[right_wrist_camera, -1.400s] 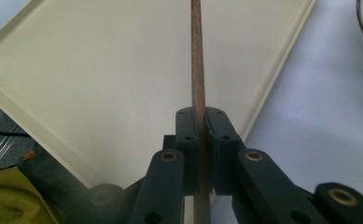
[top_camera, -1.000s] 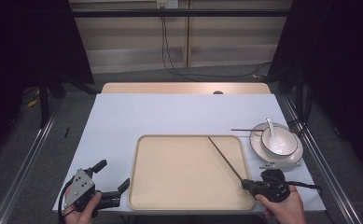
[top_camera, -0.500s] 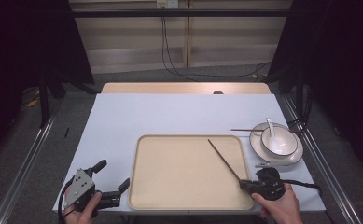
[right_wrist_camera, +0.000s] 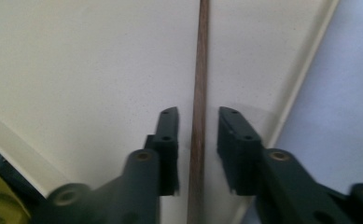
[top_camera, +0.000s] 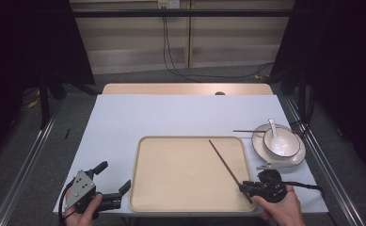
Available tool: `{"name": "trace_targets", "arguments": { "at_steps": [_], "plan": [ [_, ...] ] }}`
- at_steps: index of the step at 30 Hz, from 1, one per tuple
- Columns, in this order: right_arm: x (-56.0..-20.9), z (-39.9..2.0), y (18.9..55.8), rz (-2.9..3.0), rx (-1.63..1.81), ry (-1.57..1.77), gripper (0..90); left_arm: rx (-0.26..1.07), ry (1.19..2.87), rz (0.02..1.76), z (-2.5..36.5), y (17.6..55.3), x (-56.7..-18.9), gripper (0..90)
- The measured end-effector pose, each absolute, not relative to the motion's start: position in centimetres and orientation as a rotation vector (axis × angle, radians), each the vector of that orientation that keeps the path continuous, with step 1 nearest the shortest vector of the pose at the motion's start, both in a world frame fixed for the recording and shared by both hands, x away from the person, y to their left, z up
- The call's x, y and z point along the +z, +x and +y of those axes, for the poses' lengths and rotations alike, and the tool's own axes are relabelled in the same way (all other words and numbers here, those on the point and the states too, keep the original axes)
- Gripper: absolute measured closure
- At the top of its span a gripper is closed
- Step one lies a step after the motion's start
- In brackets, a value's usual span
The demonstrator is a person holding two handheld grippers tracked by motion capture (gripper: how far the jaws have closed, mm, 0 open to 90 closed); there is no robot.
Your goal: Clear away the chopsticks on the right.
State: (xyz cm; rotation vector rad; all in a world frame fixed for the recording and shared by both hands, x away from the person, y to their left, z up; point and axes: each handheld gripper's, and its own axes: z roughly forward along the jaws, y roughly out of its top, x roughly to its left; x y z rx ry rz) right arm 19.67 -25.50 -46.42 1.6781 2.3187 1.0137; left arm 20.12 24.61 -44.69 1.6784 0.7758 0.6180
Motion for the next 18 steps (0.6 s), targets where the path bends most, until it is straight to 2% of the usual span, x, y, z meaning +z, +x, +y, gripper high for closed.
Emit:
{"name": "trace_targets", "arguments": {
  "at_steps": [5,15,17,18],
  "plan": [
    [-46.2,-25.8,19.6,2.341,1.049,1.604,55.8,0.607,1.671,0.777,24.6,20.1,-44.7,1.6],
    [-44.1,-28.2,19.6,2.264,1.195,1.383,22.3,0.61,1.67,0.779,24.6,20.1,-44.7,1.6],
    [-43.6,-28.9,19.5,2.269,1.268,1.327,12.7,0.615,1.675,0.777,24.6,20.1,-44.7,1.6],
    [-43.4,-29.2,19.4,2.271,1.285,1.299,12.2,0.612,1.675,0.777,24.6,20.1,-44.7,1.6]
  ]
}}
